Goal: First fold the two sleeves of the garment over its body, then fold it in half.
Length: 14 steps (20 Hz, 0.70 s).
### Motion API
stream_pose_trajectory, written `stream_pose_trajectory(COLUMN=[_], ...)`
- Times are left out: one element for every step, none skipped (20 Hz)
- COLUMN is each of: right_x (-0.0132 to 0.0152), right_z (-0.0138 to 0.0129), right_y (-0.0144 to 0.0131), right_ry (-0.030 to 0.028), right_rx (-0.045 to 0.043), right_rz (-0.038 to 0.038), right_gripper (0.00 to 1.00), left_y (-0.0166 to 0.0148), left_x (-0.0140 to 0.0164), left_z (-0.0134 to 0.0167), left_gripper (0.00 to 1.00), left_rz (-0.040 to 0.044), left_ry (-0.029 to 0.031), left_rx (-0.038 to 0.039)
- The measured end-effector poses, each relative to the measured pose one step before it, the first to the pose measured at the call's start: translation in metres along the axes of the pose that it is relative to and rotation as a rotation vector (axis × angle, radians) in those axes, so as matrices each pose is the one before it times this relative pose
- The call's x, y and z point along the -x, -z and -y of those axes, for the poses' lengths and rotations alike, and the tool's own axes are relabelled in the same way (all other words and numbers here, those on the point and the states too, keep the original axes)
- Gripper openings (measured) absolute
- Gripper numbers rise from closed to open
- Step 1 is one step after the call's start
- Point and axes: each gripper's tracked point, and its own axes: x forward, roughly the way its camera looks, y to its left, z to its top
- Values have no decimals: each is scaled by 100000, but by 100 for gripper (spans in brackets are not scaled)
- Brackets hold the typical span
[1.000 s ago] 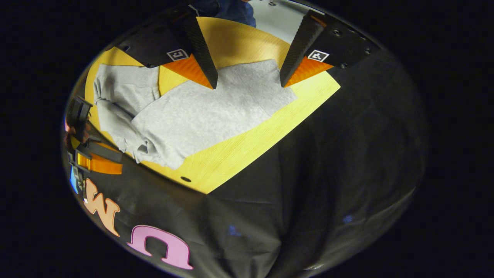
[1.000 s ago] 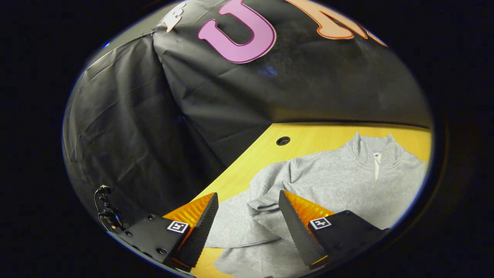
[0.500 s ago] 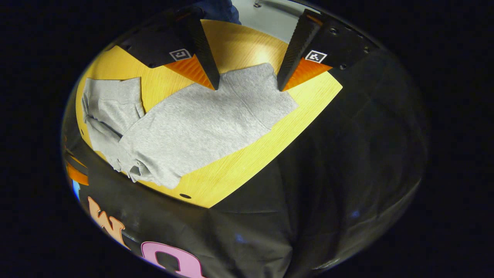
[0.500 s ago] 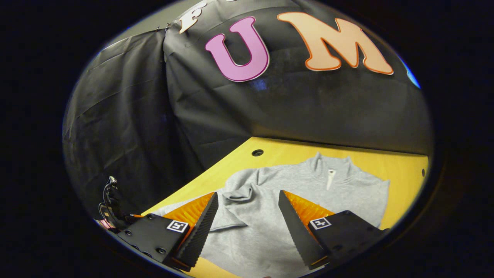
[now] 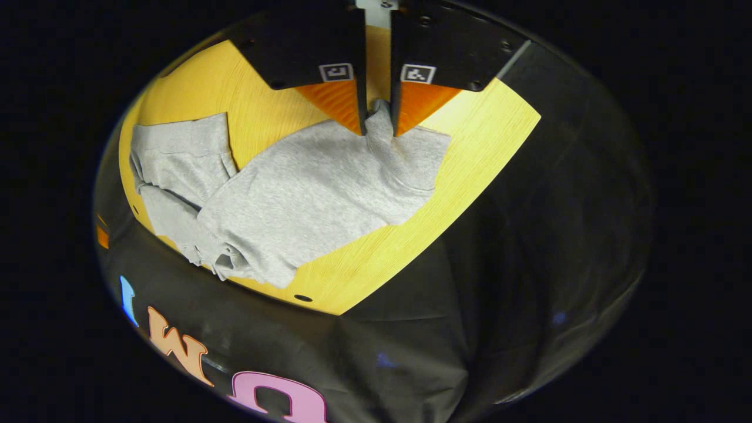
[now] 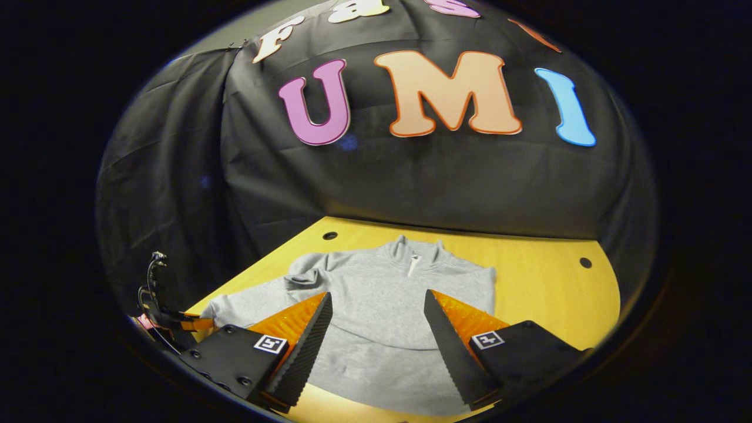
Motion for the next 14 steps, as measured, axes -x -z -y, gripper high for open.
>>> stream_pose_trajectory(right_x=[909,868,784,757,841,859,959,898,606,472,661,662,502,549], right_z=[703,588,562,592,686,549,856,919,867,560,733,757,758,765], right_y=[279,211,164,65,-314,-13,143,44,229,88,215,14,75,183], right_ry=[2491,2204,2302,2302,2374,2207,2955,3345,2575,2050,2329,2384,2172,2480], right_rx=[-124,-404,-683,-742,-1150,-1094,-532,-205,-386,-849,-1135,-729,-596,-805], right_rz=[342,52,198,613,752,511,308,193,160,211,119,244,143,115], right_gripper=[98,98,98,98,98,98,95,98,94,94,98,98,98,98], left_y=[-102,-116,-223,-128,-234,-159,-68,-73,-96,-60,-390,-457,-736,-929], left_x=[-266,-60,-152,-47,-134,-139,-69,-185,3,-61,38,73,233,255], left_z=[121,177,225,331,582,585,562,729,676,591,590,807,1035,1053], left_gripper=[11,5,3,0,0,0,0,0,0,0,0,0,0,0], left_rz=[-112,-103,-3,181,180,-132,-524,-529,-474,-764,-8,213,528,1094], left_ry=[-865,-807,-460,614,1813,2314,1993,2594,2151,1821,1589,2253,2857,2983], left_rx=[-1447,-1132,-675,-70,740,1105,1102,1054,555,-135,-467,39,596,574])
